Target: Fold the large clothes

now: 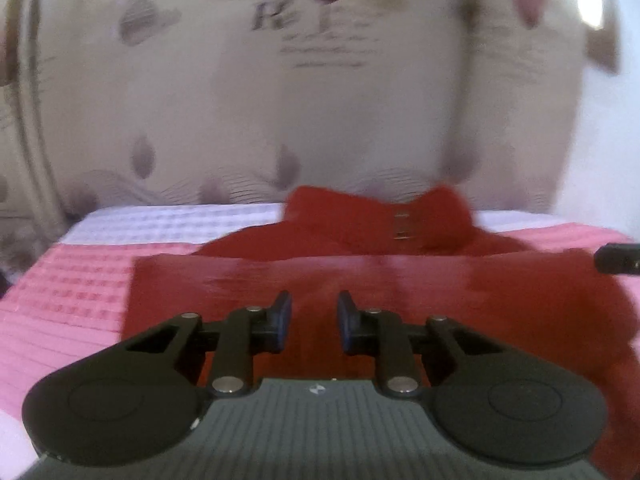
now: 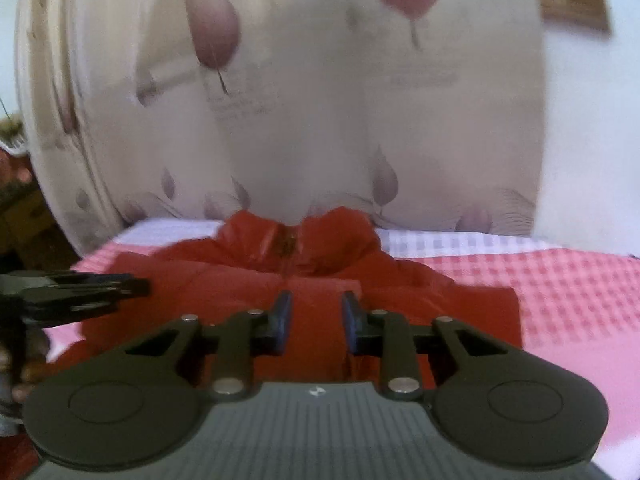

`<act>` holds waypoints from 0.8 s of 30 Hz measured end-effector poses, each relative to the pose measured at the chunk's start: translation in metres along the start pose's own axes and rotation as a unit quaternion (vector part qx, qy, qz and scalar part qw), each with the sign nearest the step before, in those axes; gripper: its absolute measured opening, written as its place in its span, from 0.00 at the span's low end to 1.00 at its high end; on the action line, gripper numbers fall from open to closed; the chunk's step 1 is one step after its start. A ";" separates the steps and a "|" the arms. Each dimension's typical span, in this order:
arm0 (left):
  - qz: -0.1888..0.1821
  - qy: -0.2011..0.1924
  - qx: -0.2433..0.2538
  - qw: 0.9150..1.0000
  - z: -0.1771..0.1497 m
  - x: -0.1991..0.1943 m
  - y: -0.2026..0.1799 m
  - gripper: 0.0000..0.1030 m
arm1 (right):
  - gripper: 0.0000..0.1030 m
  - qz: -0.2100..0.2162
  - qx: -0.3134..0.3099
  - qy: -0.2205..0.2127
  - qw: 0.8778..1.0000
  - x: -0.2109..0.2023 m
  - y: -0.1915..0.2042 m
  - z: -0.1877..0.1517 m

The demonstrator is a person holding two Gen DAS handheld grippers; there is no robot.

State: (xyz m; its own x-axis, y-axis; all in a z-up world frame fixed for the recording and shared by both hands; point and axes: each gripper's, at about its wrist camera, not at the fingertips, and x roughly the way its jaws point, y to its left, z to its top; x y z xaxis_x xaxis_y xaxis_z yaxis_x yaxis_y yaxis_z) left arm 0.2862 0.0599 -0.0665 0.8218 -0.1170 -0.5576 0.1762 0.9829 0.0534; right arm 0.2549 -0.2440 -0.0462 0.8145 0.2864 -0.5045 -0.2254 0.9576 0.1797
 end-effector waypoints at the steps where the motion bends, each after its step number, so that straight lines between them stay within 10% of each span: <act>1: 0.012 0.008 -0.003 1.000 -0.001 0.011 0.007 0.25 | 0.22 -0.001 -0.004 0.011 1.000 0.016 -0.001 0.003; 14: 0.026 0.062 -0.011 0.998 -0.030 0.064 0.048 0.19 | 0.20 -0.016 -0.020 0.119 0.993 0.108 -0.019 -0.036; 24: 0.035 0.050 0.025 0.998 -0.041 0.070 0.046 0.18 | 0.20 -0.010 -0.050 0.089 0.995 0.109 -0.022 -0.055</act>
State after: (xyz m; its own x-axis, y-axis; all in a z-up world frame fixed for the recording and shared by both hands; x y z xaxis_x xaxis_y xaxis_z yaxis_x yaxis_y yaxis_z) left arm 0.3294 0.1023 -0.1369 0.7756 -0.0307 -0.6305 0.1489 0.9795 0.1354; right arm 0.3192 -0.2322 -0.1513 0.7143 0.2594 -0.6500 -0.2691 0.9592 0.0871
